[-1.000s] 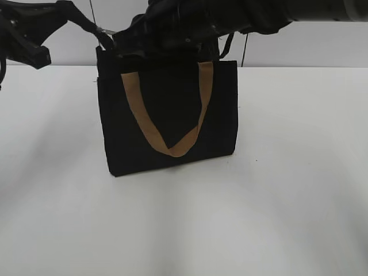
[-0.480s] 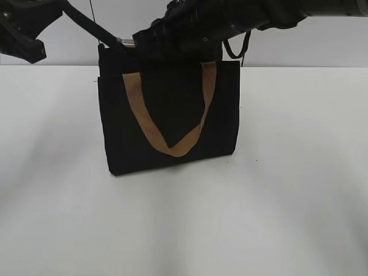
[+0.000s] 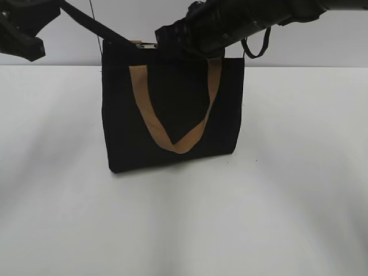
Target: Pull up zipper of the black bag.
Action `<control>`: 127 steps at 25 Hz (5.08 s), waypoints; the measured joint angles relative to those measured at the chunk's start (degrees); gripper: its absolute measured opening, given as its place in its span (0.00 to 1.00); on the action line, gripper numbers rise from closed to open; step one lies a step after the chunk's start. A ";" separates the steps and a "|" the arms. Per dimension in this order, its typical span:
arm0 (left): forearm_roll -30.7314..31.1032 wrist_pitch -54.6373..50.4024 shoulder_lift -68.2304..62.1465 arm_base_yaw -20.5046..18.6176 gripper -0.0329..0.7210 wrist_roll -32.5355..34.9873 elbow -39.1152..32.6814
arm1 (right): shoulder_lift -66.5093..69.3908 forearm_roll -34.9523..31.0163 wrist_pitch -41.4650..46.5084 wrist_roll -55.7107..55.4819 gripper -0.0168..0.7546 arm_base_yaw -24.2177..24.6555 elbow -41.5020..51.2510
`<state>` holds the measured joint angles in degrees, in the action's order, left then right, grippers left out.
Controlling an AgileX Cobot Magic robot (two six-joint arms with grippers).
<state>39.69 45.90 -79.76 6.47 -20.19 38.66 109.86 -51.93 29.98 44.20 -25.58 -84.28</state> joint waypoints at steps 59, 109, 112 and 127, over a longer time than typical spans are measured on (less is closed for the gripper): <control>-13.07 -59.18 7.53 8.66 0.62 0.05 6.23 | -9.92 23.69 10.65 -5.24 0.70 10.16 0.00; -38.74 -113.68 54.34 -1.25 0.62 17.32 1.32 | -94.26 42.02 40.01 -28.70 0.70 27.90 50.14; -38.74 -111.13 64.26 -1.25 0.62 19.35 -2.79 | -101.86 41.89 39.76 -27.59 0.70 27.90 52.05; -43.55 -107.40 80.20 -1.25 0.62 26.22 -7.50 | -110.34 41.63 33.23 -27.34 0.70 27.90 57.39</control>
<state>-3.86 -61.51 0.44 5.22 6.03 31.15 -0.49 -10.31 63.21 16.85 2.32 -26.89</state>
